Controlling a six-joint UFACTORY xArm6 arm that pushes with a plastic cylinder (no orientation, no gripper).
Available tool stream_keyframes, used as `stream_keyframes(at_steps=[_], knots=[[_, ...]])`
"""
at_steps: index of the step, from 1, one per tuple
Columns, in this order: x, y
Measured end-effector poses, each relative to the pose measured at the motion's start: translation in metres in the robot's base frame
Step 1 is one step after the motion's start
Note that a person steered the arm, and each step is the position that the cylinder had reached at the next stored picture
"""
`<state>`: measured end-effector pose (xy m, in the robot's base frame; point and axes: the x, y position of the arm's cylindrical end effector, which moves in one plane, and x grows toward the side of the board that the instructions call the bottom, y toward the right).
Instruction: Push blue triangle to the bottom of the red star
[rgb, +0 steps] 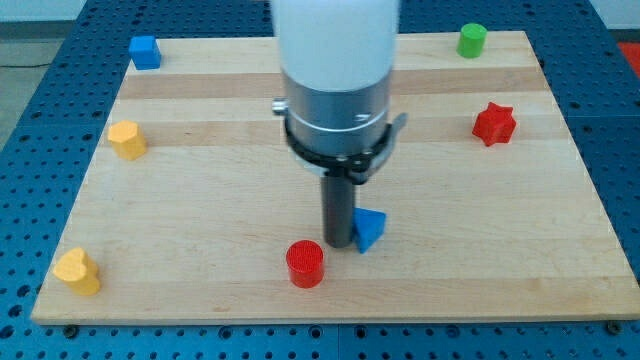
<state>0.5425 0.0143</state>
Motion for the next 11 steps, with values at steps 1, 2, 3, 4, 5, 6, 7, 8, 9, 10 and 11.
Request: stream_keyframes(at_steps=[1, 2, 3, 4, 5, 6, 7, 8, 9, 10, 11], knots=[[0.0, 0.032], [-0.007, 0.044], [-0.023, 0.057], [-0.029, 0.08], [-0.04, 0.078], [-0.038, 0.094], [-0.027, 0.11], [-0.015, 0.136], [-0.006, 0.158], [-0.006, 0.161], [0.005, 0.164]])
